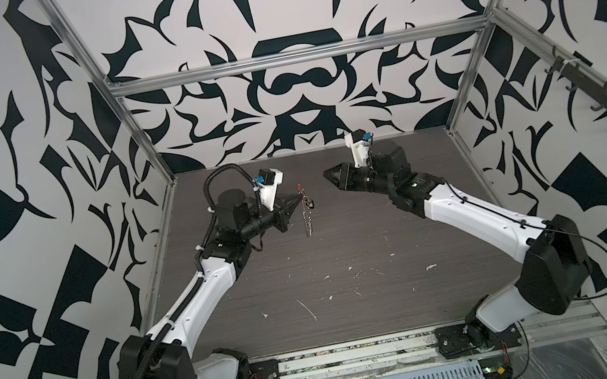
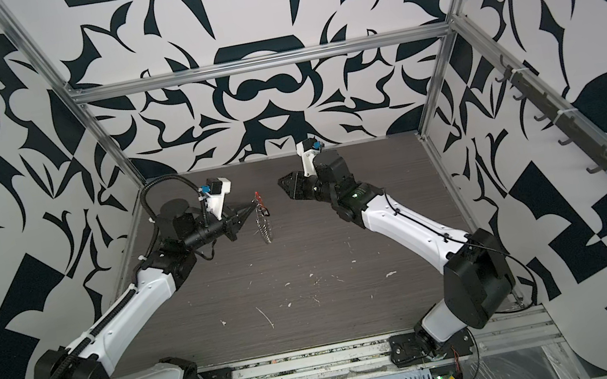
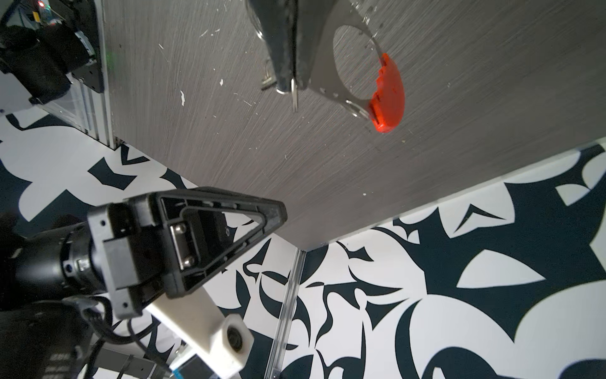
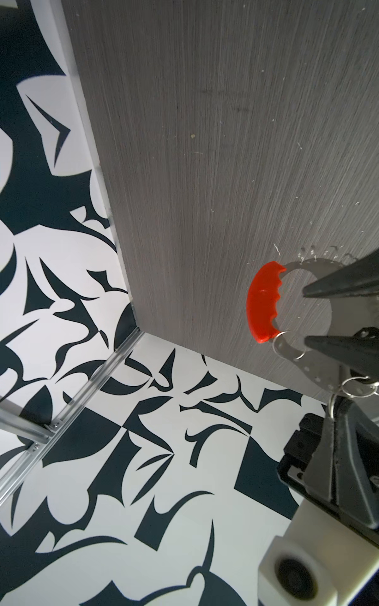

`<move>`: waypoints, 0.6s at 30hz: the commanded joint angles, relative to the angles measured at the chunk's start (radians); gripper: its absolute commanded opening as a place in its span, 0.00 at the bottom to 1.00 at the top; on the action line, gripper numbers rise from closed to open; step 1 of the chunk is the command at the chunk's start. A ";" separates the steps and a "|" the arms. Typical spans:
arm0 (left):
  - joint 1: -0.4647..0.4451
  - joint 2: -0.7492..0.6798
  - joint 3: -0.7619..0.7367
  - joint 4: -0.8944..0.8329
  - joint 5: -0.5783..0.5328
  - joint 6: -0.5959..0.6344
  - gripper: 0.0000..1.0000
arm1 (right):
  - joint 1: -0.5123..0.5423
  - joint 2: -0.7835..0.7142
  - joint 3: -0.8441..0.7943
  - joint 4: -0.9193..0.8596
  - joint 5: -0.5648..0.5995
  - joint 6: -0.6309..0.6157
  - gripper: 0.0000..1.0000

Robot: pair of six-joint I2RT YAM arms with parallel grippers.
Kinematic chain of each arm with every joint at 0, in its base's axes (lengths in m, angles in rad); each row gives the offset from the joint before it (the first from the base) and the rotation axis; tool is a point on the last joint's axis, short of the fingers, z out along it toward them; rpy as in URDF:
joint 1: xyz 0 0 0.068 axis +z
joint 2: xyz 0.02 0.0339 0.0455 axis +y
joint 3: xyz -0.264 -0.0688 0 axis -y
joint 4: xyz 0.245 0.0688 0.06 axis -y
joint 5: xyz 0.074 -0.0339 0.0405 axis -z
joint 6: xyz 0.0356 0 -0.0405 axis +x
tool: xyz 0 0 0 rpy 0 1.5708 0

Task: Put the keys on the keyring

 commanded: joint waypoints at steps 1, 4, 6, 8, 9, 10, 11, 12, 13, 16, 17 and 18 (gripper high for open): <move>0.004 0.001 -0.006 0.039 -0.015 -0.009 0.00 | 0.009 -0.034 0.007 0.041 -0.062 -0.010 0.26; 0.005 0.026 -0.010 0.093 0.010 -0.057 0.00 | 0.009 -0.033 0.019 0.025 -0.074 -0.031 0.26; 0.005 0.061 -0.014 0.135 0.025 -0.078 0.00 | 0.009 -0.034 0.023 0.013 -0.080 -0.050 0.27; 0.006 0.080 -0.007 0.157 0.029 -0.088 0.00 | 0.009 -0.032 0.022 0.016 -0.075 -0.069 0.27; 0.007 0.088 0.003 0.160 0.026 -0.098 0.00 | 0.009 -0.027 0.024 0.025 -0.072 -0.077 0.27; 0.007 0.092 0.014 0.156 0.029 -0.109 0.00 | 0.010 -0.019 0.027 0.033 -0.075 -0.084 0.27; 0.007 0.092 0.023 0.147 0.035 -0.116 0.00 | 0.009 -0.011 0.036 0.037 -0.082 -0.089 0.27; 0.007 0.091 0.029 0.138 0.039 -0.122 0.00 | 0.009 -0.001 0.048 0.035 -0.097 -0.097 0.27; 0.007 0.089 0.027 0.141 0.045 -0.127 0.00 | 0.009 0.006 0.059 0.030 -0.107 -0.106 0.27; 0.009 0.090 -0.002 0.187 0.052 -0.124 0.00 | 0.012 0.009 0.036 0.064 -0.123 -0.099 0.28; 0.013 0.090 -0.004 0.194 0.052 -0.128 0.00 | 0.011 0.007 0.019 0.087 -0.127 -0.091 0.29; 0.019 0.088 -0.002 0.194 0.057 -0.138 0.00 | 0.011 0.006 0.001 0.113 -0.135 -0.082 0.30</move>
